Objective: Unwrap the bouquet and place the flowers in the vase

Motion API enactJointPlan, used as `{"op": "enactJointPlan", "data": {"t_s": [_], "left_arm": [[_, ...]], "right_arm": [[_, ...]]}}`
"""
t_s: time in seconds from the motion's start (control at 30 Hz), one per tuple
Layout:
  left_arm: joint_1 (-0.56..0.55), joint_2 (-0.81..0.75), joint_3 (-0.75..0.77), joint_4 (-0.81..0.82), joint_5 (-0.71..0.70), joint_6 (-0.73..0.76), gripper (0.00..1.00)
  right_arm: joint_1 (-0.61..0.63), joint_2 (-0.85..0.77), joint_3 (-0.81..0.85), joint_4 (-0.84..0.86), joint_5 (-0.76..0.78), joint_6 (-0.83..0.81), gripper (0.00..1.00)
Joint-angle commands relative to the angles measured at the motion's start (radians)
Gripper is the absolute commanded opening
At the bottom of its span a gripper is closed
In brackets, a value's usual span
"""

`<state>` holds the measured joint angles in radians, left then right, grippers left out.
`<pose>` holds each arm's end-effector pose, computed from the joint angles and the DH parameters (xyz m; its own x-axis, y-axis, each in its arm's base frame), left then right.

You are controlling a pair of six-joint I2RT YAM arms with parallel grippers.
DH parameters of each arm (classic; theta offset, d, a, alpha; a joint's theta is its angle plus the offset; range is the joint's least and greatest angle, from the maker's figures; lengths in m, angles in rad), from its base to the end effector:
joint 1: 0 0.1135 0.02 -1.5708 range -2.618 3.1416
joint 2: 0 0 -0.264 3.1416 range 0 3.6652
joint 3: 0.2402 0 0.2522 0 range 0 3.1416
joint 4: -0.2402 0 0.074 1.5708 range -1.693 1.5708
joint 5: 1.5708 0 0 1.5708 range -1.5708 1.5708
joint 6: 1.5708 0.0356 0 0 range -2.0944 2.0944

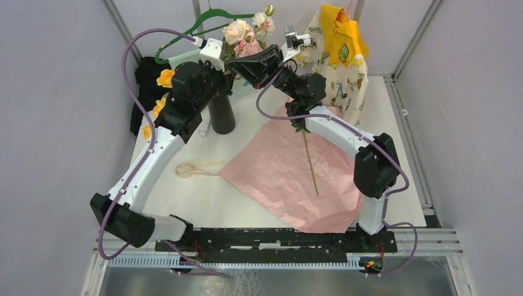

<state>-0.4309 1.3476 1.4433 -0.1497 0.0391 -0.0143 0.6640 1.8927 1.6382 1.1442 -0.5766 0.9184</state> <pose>0.2802 -0.1304 0.4482 -0.0555 0.0098 -0.9984 0.4521 0.8918 -0.0164 0.3197 0.2748 0.4410 -0.2539 0.6472 -0.7188 -0.9639 -0.1081 0.2432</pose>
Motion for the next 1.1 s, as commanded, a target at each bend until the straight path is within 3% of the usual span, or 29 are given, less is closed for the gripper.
{"op": "enactJointPlan", "data": {"t_s": [0.0,0.43,0.8,1.07], "left_arm": [[0.000,-0.022,0.053,-0.001,-0.094,0.066,0.20],[-0.001,-0.080,0.142,-0.133,-0.129,0.042,0.23],[-0.001,-0.011,0.322,-0.392,-0.157,-0.052,0.27],[0.000,-0.016,0.330,-0.405,-0.148,-0.093,0.26]], "right_arm": [[-0.006,0.002,0.074,0.028,-0.035,0.007,0.00],[-0.016,0.028,0.125,0.011,-0.021,0.015,0.00],[-0.015,0.038,0.134,0.020,-0.026,0.059,0.00],[-0.014,0.032,0.127,0.006,-0.039,0.055,0.00]]}}
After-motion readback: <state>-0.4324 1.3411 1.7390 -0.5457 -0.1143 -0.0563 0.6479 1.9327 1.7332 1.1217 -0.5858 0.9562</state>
